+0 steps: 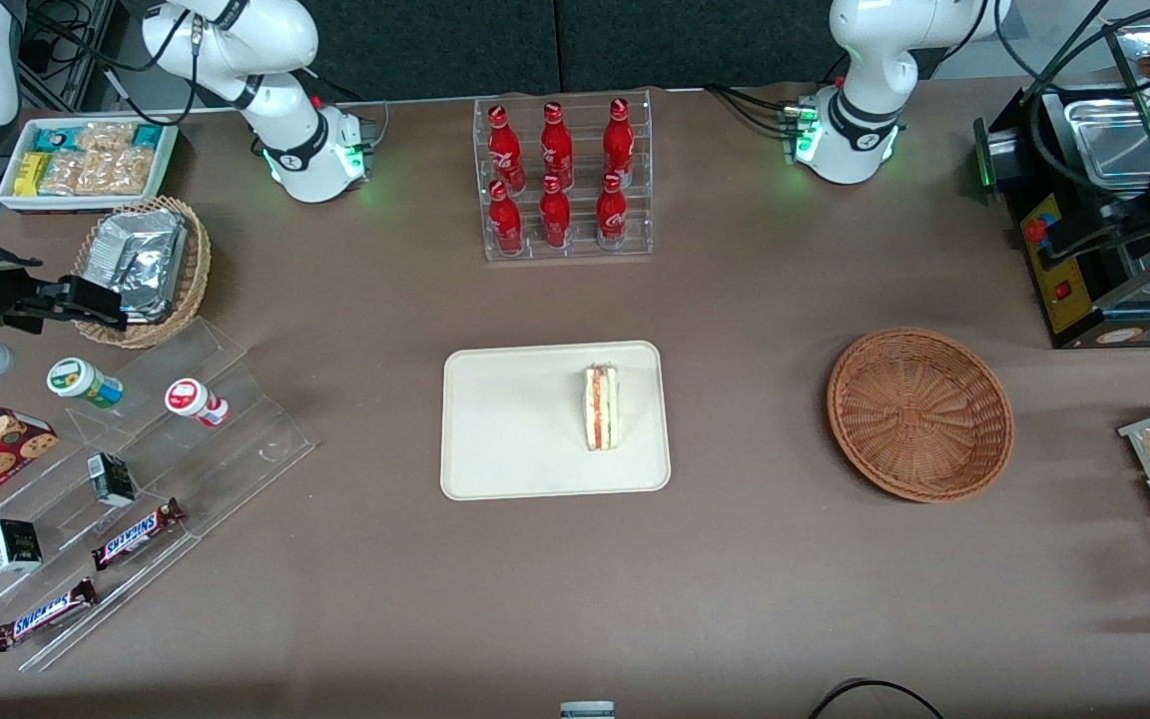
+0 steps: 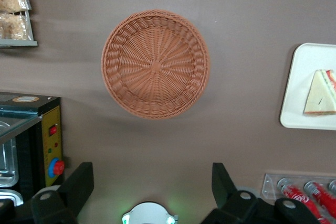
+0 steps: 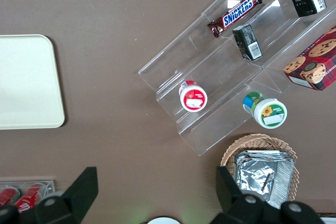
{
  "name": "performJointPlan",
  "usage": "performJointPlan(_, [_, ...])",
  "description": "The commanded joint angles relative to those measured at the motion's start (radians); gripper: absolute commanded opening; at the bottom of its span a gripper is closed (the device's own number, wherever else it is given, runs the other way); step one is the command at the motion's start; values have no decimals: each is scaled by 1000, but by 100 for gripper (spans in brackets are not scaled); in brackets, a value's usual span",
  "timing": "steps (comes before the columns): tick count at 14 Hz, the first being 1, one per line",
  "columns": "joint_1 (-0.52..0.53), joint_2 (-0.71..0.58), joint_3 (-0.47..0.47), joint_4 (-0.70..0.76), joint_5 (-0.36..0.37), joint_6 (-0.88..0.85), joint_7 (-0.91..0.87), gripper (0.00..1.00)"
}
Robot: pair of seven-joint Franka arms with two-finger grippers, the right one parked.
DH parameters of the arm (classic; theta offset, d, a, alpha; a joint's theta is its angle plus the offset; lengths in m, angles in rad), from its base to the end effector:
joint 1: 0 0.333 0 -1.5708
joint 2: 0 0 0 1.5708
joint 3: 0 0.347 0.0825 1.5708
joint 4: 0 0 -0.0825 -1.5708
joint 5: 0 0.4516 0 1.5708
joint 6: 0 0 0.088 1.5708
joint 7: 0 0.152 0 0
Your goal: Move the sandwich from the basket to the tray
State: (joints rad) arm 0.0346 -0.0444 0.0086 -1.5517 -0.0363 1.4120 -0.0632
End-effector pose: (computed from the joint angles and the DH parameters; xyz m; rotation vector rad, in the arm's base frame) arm 0.5853 0.0195 0.6347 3.0985 0.1587 -0.1485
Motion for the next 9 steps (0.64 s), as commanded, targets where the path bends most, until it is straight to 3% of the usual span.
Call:
performJointPlan(1, [-7,-46,1,-53,-11,24,22,99])
performJointPlan(7, [-16,-15,-1,22,-8,7,33,99])
performJointPlan(9, [-77,-15,36,16,9,5,26,99])
